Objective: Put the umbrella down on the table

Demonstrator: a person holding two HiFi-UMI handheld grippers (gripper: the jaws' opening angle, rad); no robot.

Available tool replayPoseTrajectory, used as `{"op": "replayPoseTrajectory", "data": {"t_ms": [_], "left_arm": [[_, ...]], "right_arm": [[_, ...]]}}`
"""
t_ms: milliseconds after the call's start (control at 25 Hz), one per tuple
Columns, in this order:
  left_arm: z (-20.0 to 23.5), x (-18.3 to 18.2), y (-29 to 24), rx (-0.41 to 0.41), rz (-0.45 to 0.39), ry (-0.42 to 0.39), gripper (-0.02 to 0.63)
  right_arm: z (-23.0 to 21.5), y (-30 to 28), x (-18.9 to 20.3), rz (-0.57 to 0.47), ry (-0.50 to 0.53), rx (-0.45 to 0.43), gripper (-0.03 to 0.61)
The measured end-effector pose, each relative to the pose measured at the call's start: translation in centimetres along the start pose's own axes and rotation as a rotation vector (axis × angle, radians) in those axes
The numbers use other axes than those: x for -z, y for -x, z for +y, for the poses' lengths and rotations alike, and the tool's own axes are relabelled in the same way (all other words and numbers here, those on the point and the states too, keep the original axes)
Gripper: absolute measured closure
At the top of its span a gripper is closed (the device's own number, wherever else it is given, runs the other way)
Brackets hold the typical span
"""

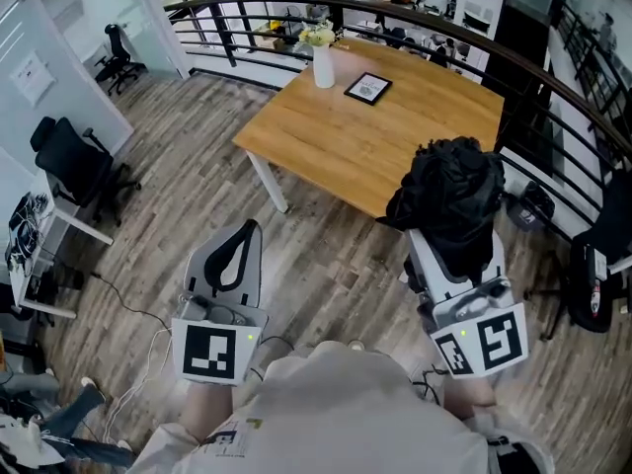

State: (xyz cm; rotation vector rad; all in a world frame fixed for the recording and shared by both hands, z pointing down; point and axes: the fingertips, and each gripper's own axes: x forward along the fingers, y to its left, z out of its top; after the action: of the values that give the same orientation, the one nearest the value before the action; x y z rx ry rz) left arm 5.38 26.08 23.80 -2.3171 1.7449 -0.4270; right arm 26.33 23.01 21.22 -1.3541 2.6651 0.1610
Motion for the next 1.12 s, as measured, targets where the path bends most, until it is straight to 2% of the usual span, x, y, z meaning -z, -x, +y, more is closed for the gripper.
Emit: {"op": "replayPoseTrajectory", "data": {"t_ms": [240,520,720,920,1120], "left_arm": [[-4.1,0.1,-1.7,0.0,0.032,0.0,0.597],[-5.0,0.6,-3.4,0.004,0.033,0.002,0.597],[-4.1,2.5,-4.7,0.004,0.038,0.01,0.597],[-2.9,4.8,-7.9,0.054,0.034,0.033,0.597],[0.6,5.5,-12.2,0.091,0.01,0.039,0.597]], "right_arm": [[-3.4,1.7,1.9,0.032,-0.01,-0.017,0.313],[-4.8,0.7,3.7,0.049,-0.037,-0.029,0.313],[-4.4,-1.2,4.7,0.041,-0.054,-0.037,0.313],[-4.0,-4.3,6.5,0.044,-0.063,-0.023,0.313],[-4.1,-9.5,7.7,0.056,-0.07,-0.007,0.313]]}}
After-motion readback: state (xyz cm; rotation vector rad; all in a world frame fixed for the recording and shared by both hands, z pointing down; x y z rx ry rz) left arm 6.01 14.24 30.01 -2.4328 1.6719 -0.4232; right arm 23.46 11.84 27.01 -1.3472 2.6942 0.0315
